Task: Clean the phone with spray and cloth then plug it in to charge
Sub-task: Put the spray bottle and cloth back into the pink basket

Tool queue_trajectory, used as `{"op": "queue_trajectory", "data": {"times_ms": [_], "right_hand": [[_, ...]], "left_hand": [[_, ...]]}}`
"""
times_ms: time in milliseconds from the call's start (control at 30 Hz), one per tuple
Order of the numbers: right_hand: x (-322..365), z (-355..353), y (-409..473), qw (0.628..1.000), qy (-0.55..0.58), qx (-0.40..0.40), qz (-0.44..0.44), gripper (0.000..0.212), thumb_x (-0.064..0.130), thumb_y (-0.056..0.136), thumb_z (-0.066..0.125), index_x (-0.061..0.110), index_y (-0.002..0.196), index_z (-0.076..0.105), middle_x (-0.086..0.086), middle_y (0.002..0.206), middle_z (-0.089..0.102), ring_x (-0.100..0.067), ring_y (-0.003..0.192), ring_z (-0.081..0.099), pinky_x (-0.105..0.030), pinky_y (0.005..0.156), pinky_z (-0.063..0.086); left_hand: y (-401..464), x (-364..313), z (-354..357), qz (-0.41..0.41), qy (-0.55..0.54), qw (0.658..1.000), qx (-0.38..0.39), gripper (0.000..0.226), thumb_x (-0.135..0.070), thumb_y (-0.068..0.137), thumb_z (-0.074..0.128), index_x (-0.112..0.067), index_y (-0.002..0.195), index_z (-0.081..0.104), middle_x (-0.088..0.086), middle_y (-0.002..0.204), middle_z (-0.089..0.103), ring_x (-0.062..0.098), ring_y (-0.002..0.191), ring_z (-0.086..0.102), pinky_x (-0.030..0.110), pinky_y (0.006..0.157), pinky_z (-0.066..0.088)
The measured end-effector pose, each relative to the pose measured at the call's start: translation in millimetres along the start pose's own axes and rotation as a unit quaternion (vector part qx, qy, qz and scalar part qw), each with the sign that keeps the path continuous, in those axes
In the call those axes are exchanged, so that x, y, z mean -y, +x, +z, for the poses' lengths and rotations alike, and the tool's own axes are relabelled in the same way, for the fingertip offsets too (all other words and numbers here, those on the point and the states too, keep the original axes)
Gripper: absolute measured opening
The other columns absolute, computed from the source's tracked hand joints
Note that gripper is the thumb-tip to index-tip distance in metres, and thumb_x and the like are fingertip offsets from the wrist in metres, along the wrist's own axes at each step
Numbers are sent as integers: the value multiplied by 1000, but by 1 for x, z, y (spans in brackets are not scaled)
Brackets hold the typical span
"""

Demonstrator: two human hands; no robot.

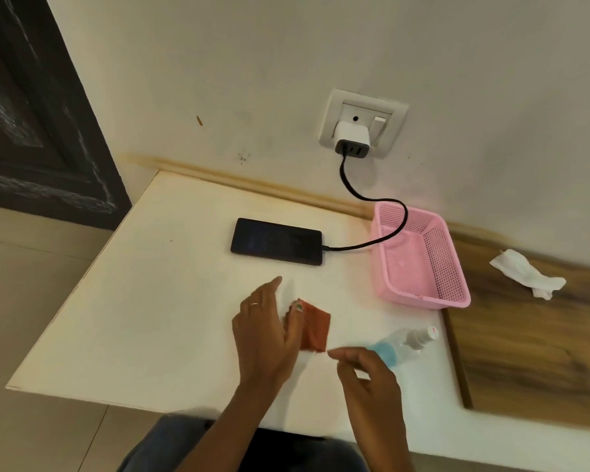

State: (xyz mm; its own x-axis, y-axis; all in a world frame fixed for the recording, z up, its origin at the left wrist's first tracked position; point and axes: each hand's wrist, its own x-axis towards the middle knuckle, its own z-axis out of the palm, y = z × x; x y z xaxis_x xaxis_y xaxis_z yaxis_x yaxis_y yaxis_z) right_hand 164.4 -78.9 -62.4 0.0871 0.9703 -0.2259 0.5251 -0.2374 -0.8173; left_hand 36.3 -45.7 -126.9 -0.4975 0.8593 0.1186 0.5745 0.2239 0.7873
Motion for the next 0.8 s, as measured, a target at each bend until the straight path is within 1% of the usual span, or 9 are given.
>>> {"op": "queue_trajectory", "data": {"times_ms": [67,167,200,300,400,500,600,700,800], "right_hand": [[-16,-12,-7,999,19,-17,31,18,3,87,57,18,85,67,10,91,66,-9,91,59,-10,77,44],[-34,-24,-5,996,41,-44,72,11,5,86,60,15,89,63,2,91,66,-14,86,60,-33,84,52],[-36,-27,-4,994,46,-50,81,11,6,85,61,15,91,60,-2,93,64,-14,83,59,-33,80,53],[-36,-27,3,990,69,-84,89,28,9,81,67,16,101,49,-2,102,56,-11,79,56,-19,63,44],[-39,-22,12,986,85,-121,77,46,14,76,74,20,108,41,2,109,46,-17,88,56,-23,72,45],[-44,-18,21,980,76,-169,75,50,21,73,77,22,103,37,3,106,42,-18,90,55,-25,74,46],[-45,-18,33,967,58,-238,75,56,31,69,79,18,105,37,2,104,40,-20,89,56,-32,78,54],[-50,-18,45,962,66,-263,38,61,33,70,79,17,114,40,-2,114,47,-22,94,58,-38,82,55],[-57,-17,50,967,76,-242,19,51,33,74,75,19,115,46,-1,115,56,-20,95,60,-37,86,53]], "left_hand": [[-9,3,7,23,33,999,11,53,-49,86,46,-20,130,52,3,131,59,24,120,53,38,102,38],[-13,11,15,43,82,996,18,50,-45,85,52,-19,128,53,3,131,58,25,121,52,38,104,34],[-13,12,16,46,91,995,14,48,-42,84,56,-18,127,54,4,130,58,25,121,53,38,104,34],[-13,12,19,52,128,990,1,44,-37,84,59,-16,123,56,7,129,59,28,120,53,43,103,36],[-12,12,22,58,156,986,-1,43,-39,84,54,-17,121,57,8,130,58,28,120,52,46,103,37],[-11,16,25,66,180,981,-3,43,-39,85,55,-17,123,55,8,131,57,28,122,50,46,104,35],[-11,18,26,74,191,979,-13,42,-37,86,57,-18,124,55,7,133,55,28,123,48,45,105,34],[-11,17,27,79,199,977,-19,45,-41,85,49,-19,124,55,7,132,56,28,123,48,45,104,34],[-12,17,27,78,199,977,-22,44,-41,85,48,-19,123,55,7,132,56,29,122,49,46,103,35]]}}
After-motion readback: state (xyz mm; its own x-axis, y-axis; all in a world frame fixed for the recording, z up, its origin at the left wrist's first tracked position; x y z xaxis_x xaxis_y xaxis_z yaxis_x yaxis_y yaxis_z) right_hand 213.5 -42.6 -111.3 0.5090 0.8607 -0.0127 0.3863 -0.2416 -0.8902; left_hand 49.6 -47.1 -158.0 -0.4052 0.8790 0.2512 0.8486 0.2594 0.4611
